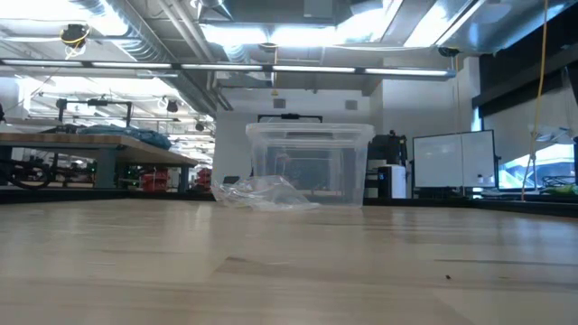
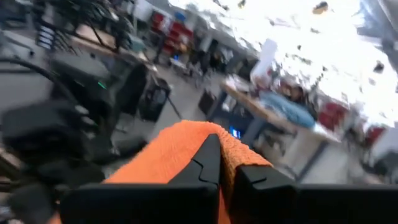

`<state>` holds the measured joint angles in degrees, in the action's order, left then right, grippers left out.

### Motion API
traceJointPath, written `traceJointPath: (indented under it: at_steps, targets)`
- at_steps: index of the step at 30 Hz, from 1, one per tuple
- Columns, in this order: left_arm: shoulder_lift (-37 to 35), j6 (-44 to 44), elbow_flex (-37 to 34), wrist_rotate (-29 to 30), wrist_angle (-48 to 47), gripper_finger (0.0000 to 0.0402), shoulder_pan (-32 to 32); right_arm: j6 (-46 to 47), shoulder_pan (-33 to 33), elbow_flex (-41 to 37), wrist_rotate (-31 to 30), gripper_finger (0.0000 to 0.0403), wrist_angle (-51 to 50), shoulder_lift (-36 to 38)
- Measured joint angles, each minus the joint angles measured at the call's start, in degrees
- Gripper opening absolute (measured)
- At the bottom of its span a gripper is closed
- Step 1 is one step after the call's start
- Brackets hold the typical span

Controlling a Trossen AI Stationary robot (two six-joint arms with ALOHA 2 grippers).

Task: Roll bandage
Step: Roll the orange bandage

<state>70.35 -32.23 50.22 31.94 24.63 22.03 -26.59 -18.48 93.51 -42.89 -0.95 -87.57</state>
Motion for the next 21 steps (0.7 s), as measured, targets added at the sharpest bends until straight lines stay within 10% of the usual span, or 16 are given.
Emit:
traceJointPath:
  at_steps: [11,21]
  targets:
    - [0.00,-0.89,-0.04,-1.90,-0.25,0.0004,0.01,32.19,11.23,-0.63,7.68,0.0019,-25.87,-0.43]
    - [0.04,0.23,-0.15,-2.18,-2.77,0.0004,-0.07,40.57,14.80,-0.66,18.17,0.0152,-38.66,-3.36]
